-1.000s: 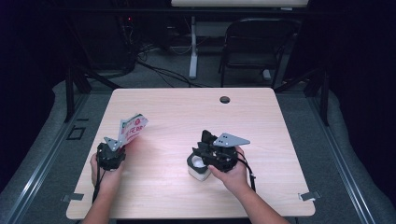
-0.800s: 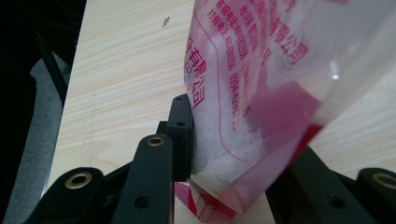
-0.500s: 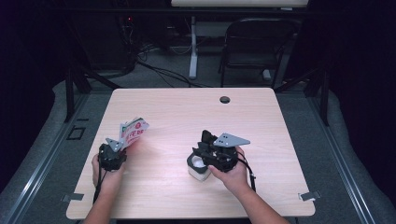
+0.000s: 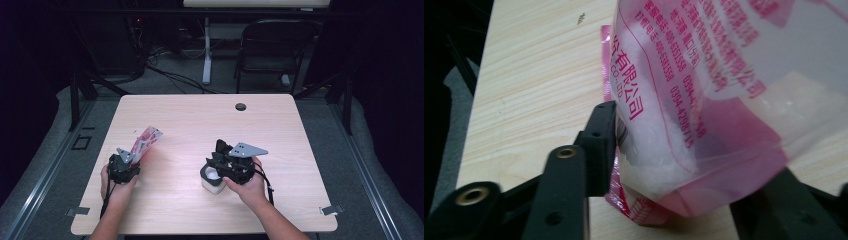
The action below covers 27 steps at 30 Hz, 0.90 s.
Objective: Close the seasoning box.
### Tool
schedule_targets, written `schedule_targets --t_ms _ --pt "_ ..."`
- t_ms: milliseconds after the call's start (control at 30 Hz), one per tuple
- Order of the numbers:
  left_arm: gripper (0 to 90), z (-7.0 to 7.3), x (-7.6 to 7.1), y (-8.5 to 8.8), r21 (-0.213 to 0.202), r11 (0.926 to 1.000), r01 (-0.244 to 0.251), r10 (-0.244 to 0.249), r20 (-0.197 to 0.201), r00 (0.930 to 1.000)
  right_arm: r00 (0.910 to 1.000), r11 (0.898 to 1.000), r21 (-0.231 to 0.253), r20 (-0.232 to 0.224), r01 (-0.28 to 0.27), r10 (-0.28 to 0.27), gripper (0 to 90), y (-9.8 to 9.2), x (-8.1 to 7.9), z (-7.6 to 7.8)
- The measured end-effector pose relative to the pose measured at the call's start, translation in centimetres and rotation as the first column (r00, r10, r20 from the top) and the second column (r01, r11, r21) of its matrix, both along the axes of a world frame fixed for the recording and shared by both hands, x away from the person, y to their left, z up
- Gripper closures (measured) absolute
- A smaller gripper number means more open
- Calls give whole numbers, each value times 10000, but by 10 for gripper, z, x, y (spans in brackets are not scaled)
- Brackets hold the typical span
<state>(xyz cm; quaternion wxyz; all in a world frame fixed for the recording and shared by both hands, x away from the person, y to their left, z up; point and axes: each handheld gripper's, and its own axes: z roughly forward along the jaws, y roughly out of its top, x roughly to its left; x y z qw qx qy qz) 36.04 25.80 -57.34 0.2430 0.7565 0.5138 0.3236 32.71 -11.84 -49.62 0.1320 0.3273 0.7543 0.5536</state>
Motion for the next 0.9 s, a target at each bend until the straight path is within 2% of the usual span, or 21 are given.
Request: schedule_targets --t_ms 167,333,467,500,600,767,900 --pt "472 -3 1 -4 122 9993 355 -351 -291 9990 10000 10000 -14 -20 -7 7 665 1 0 0" --pt "422 -3 1 -9 586 9962 637 -618 -340 9975 10000 10000 13 -37 5 -5 663 1 1 0" --pt "399 -2 -1 -18 1063 9892 1012 -982 -326 9946 10000 10000 42 -26 11 -11 658 1 1 -1" --pt "398 -2 -1 -18 1063 9892 1012 -982 -326 9946 10000 10000 42 -26 11 -11 658 1 1 -1" --pt "397 2 -4 -27 1353 9811 1387 -1359 -299 9903 10000 10000 34 -6 14 -14 653 1 1 -1" --pt "394 6 -7 -33 1369 9744 1783 -1751 -352 9839 10000 10000 -15 -16 3 -3 652 1 1 0" --pt "391 14 -9 -35 993 9736 2054 -2038 -259 9787 10000 10000 -3 1 -18 18 652 1 2 0"
